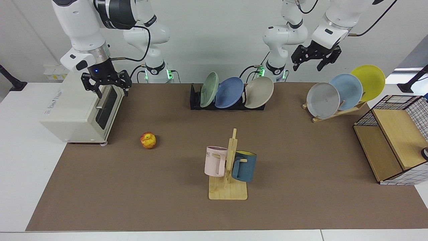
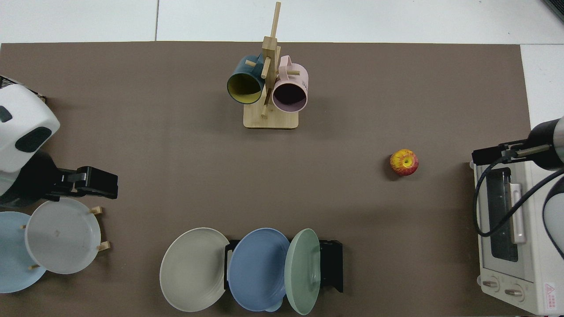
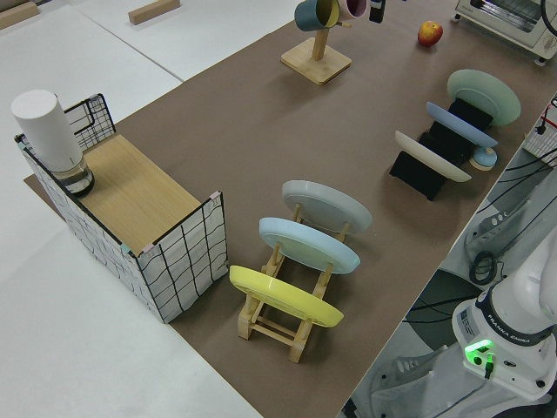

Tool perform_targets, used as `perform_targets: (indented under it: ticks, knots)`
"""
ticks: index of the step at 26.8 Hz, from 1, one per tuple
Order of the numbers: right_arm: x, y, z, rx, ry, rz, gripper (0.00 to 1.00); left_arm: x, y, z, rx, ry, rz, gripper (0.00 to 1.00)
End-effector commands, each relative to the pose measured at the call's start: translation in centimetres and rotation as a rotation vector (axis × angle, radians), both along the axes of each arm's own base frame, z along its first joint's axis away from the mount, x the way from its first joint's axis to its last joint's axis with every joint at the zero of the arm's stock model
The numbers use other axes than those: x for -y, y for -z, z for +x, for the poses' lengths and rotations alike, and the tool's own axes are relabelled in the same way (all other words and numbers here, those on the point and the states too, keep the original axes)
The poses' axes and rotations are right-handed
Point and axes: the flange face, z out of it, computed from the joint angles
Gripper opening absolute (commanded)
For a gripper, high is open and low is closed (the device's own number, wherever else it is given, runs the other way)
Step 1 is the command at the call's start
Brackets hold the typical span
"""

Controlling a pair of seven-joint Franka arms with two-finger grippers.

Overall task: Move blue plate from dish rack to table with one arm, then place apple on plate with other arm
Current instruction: 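Reach the left gripper to the blue plate while the right gripper reaches the apple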

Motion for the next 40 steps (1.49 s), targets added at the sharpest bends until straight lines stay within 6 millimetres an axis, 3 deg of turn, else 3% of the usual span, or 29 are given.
perform_targets:
  ticks: [1,6,13,20,25,32,40]
  knots:
    - [0.2,0.4,0.4,0.035,0.018,0.001,1.00,1.1,1.1,-2.6,0.026,0.006,0.020,1.00]
    - [0.3,2.0,1.9,0.041,0.032,0.026,1.00,2.7,3.2,-4.7,0.076,0.024,0.019,1.00]
    - [0.5,3.1,3.3,0.077,0.036,0.028,1.00,7.2,8.1,-6.3,0.075,0.063,0.015,1.00]
    - [0.5,4.0,3.1,0.060,0.035,0.027,1.00,10.5,13.8,-8.8,0.068,0.105,-0.033,1.00]
    - [0.6,3.7,3.0,0.061,0.036,0.027,1.00,10.1,14.9,-10.3,0.072,0.106,-0.039,1.00]
    - [0.4,3.4,2.3,0.030,0.022,0.016,1.00,10.9,19.1,-12.0,0.011,0.141,-0.057,1.00]
    - [0.2,2.9,2.3,0.052,-0.017,0.003,1.00,11.2,20.6,-12.6,-0.016,0.211,-0.147,1.00]
